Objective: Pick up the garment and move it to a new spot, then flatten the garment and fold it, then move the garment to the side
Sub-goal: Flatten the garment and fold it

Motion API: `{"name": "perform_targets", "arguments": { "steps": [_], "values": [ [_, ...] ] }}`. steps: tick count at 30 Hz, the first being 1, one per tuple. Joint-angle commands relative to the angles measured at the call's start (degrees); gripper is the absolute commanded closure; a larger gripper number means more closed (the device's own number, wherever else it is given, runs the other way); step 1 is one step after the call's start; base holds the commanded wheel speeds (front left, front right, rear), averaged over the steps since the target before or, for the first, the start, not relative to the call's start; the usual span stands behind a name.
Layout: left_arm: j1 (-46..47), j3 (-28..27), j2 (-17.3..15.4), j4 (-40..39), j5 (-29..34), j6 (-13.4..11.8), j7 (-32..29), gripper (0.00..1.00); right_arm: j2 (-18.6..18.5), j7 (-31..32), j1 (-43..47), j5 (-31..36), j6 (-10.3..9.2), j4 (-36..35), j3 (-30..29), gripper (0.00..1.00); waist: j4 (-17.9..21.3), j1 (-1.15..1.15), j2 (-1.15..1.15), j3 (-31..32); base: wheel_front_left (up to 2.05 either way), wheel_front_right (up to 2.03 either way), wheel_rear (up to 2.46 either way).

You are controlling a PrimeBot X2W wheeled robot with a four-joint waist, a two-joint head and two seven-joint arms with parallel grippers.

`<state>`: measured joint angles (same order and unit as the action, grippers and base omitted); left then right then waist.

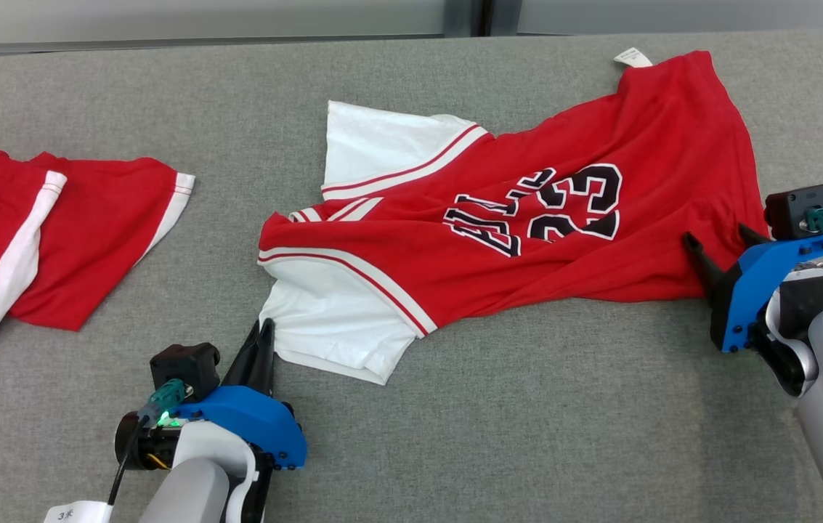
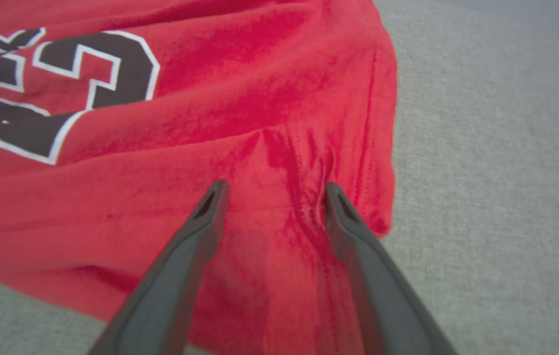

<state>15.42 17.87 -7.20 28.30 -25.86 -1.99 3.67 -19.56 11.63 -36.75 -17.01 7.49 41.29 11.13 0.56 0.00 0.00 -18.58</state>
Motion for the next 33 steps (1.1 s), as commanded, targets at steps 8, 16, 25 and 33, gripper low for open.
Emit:
{"name": "perform_targets", "arguments": {
  "steps": [8, 16, 25, 33],
  "values": [
    [-1.08, 0.50, -0.83, 1.29, -0.87, -0.42, -1.07, 1.00, -0.11, 1.51, 0.83, 1.10, 0.01, 0.95, -0.71, 0.53, -0.12, 0.00, 0.00, -0.19, 0.00, 0.00, 0.00],
    [-0.97, -0.05, -1.14, 0.53, -1.39, -0.61, 0.34, 1.00, 0.27, -0.23, 1.13, 1.58, 0.01, -0.76, -1.91, 1.00, 0.22, 0.00, 0.00, 0.59, 0.00, 0.00, 0.00],
    [-0.17, -4.59, 0.31, -7.15, -8.07, 2.31, 4.00, 1.00, 0.09, -2.73, 3.55, -1.53, 0.01, -7.72, -5.36, 1.00, 0.56, 0.00, 0.00, 3.41, 0.00, 0.00, 0.00],
    [-0.63, -9.22, 0.59, -23.43, -18.15, 5.15, 0.09, 1.00, 0.66, -2.12, 11.15, -5.33, 0.00, -23.83, -14.16, 1.00, 0.92, 0.00, 0.00, 7.61, 0.00, 0.00, 0.00]
  ]
}}
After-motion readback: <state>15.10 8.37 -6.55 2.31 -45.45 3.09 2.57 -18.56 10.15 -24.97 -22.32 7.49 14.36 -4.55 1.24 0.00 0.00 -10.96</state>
